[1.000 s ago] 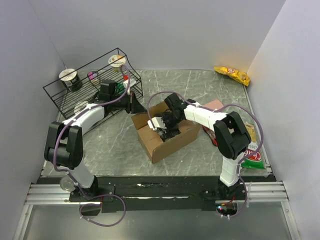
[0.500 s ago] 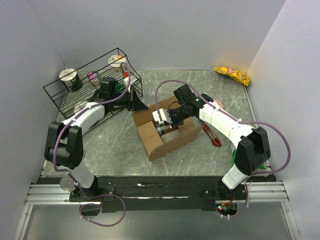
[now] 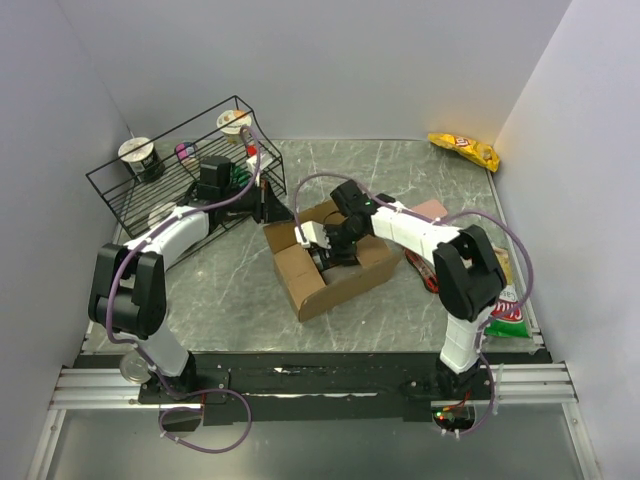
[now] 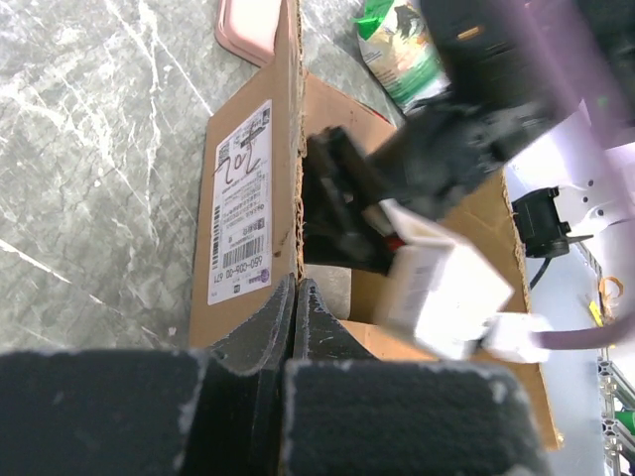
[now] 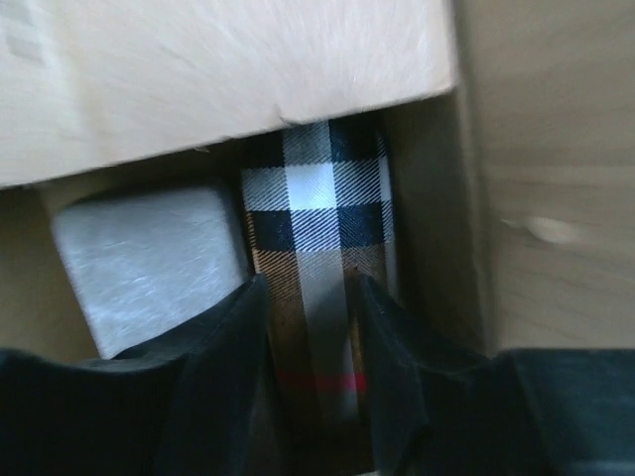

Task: Unpack the express box
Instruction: Pick up the product from the express box.

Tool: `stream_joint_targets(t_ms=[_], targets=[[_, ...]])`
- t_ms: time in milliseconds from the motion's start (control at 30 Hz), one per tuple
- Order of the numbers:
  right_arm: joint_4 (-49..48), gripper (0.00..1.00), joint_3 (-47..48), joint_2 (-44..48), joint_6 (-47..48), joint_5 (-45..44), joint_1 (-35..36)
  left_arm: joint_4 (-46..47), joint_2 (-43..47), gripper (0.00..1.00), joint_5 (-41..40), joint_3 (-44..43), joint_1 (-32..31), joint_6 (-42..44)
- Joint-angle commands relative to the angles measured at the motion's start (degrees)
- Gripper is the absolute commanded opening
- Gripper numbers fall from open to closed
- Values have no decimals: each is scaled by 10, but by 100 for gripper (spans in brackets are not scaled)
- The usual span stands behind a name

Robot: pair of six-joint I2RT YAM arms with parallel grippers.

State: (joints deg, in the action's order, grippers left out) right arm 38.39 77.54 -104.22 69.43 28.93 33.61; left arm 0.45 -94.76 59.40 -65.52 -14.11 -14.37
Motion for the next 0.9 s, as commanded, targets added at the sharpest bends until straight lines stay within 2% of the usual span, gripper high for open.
stream_joint_targets(t_ms=[0,33,67,100,300,400,433,500,533,567,600,733,800,833,867], targets=[[-11,58,7,-35,-13,-35,-1,44,31,1,41,5,-1,-11],[2,63,9,-43,-8,-38,-1,42,30,1,41,4,-1,-7],[5,91,9,-56,-5,-46,-2,37,29,1,41,4,-1,-4],[6,100,4,-62,-3,-51,-2,35,27,1,43,2,-1,-1],[-10,98,-20,-109,25,-96,-1,20,17,1,50,-8,-1,4],[-15,73,1,-128,2,-113,2,15,10,1,51,-15,-1,7],[-10,57,3,-133,4,-116,2,16,6,1,52,-17,0,7],[-7,37,-6,-128,15,-112,2,24,3,1,54,-16,-1,0],[-10,11,-13,-115,15,-108,2,32,0,1,54,-17,0,-7],[-14,3,-20,-105,12,-108,3,32,-1,1,54,-17,-1,-7],[-23,0,-35,-93,5,-99,1,32,-1,1,53,-19,0,-7],[-3,0,-32,7,-36,-37,-9,15,2,1,42,-23,0,10],[15,0,12,40,-84,-1,-18,7,5,1,34,-22,0,15],[32,0,30,70,-104,44,-30,7,8,1,34,-22,0,18],[34,0,65,84,-154,66,-39,8,9,1,33,-22,0,17]])
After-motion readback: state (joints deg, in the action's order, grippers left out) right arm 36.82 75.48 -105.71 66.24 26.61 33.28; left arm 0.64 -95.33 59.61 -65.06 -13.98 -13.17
